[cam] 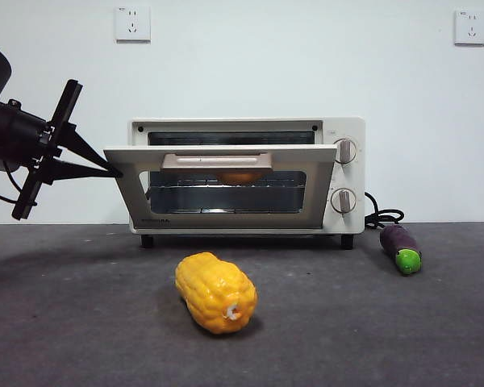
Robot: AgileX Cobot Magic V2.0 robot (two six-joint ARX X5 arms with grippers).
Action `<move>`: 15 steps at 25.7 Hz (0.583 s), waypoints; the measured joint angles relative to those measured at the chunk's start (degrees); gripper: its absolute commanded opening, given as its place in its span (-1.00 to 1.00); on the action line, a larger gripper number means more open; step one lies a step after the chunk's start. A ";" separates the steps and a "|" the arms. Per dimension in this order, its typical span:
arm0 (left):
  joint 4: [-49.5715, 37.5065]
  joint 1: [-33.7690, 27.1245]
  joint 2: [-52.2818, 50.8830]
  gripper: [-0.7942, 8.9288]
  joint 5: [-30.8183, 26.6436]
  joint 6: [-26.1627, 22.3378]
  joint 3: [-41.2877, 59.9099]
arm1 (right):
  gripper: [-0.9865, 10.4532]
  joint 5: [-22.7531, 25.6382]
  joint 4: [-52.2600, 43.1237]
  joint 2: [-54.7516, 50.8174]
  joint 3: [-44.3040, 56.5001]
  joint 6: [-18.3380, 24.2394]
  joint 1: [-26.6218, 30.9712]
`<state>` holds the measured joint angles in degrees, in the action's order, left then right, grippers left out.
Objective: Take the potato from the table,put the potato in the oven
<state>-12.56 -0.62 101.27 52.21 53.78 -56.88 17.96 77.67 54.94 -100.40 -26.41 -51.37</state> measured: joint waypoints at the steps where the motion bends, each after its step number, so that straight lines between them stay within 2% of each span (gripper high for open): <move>1: 0.00 0.00 0.00 -0.85 -0.02 0.39 -0.42 | -0.83 0.00 0.00 0.00 0.00 0.00 0.00; 15: -0.44 0.00 0.00 -0.85 -2.47 2.45 -11.21 | -0.83 0.02 0.00 0.00 0.00 -0.42 0.00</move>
<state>-12.99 -0.62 101.27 49.74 56.23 -68.10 17.98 77.67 54.94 -100.40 -26.83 -51.37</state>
